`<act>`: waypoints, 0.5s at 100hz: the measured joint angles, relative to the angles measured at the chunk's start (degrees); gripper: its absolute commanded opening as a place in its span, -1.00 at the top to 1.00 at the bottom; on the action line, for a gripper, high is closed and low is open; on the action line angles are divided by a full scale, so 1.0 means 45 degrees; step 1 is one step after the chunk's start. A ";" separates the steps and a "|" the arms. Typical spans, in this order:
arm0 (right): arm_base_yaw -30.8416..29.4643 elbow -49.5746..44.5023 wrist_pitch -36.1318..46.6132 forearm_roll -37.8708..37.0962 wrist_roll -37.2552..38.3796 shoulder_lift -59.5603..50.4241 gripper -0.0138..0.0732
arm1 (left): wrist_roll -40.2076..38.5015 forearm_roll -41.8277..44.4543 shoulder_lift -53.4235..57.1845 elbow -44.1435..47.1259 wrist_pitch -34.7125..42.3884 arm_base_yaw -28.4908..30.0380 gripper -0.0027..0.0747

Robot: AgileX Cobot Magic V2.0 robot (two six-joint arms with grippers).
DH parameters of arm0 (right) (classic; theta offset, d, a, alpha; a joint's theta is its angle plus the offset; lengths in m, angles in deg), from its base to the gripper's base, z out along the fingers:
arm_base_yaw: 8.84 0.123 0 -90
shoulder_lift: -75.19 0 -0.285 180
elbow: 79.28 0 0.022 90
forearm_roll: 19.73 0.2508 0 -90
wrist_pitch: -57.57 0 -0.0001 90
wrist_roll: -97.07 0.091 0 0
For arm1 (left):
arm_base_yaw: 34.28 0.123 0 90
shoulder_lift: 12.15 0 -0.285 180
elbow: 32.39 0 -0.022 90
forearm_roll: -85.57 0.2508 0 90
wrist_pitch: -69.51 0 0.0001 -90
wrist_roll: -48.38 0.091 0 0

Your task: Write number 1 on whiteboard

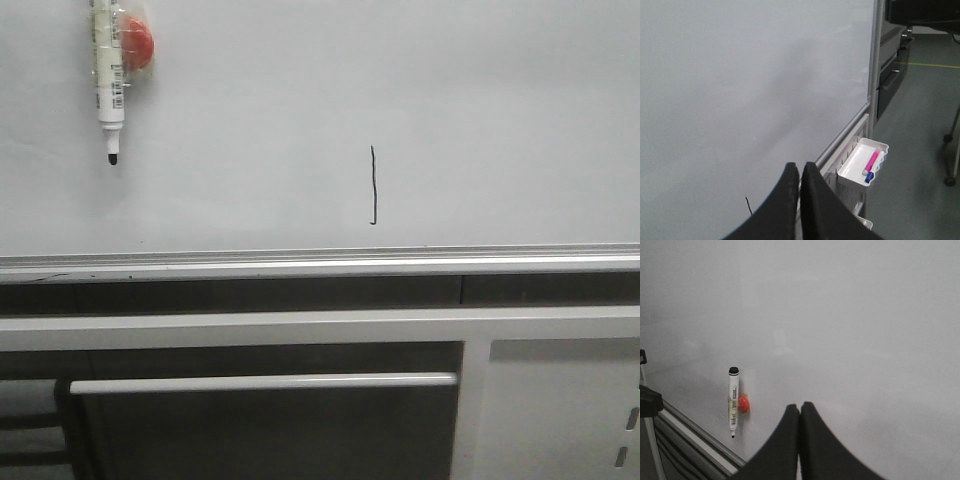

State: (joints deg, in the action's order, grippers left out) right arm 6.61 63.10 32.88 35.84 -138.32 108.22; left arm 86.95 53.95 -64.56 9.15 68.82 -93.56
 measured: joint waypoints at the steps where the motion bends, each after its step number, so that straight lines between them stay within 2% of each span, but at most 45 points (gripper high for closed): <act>1: 0.0000 -0.0075 0.0030 0.0000 0.0000 -0.0087 0.80 | 0.0000 0.0000 0.0001 0.0034 0.0000 0.0000 0.98; 28: 0.0000 -0.2963 0.0308 -0.0019 0.0000 -0.2859 0.80 | 0.0008 -0.0316 0.1139 0.1652 0.1573 -0.0820 0.98; 50: 0.0000 -0.4618 0.0315 -0.0049 0.0000 -0.4188 0.80 | 0.0008 -0.0999 0.2026 0.3608 0.4111 -0.2179 0.98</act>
State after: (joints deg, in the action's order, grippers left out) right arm 6.61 42.32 34.30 35.62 -138.32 89.38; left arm 86.99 49.45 -55.44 25.38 87.32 -103.37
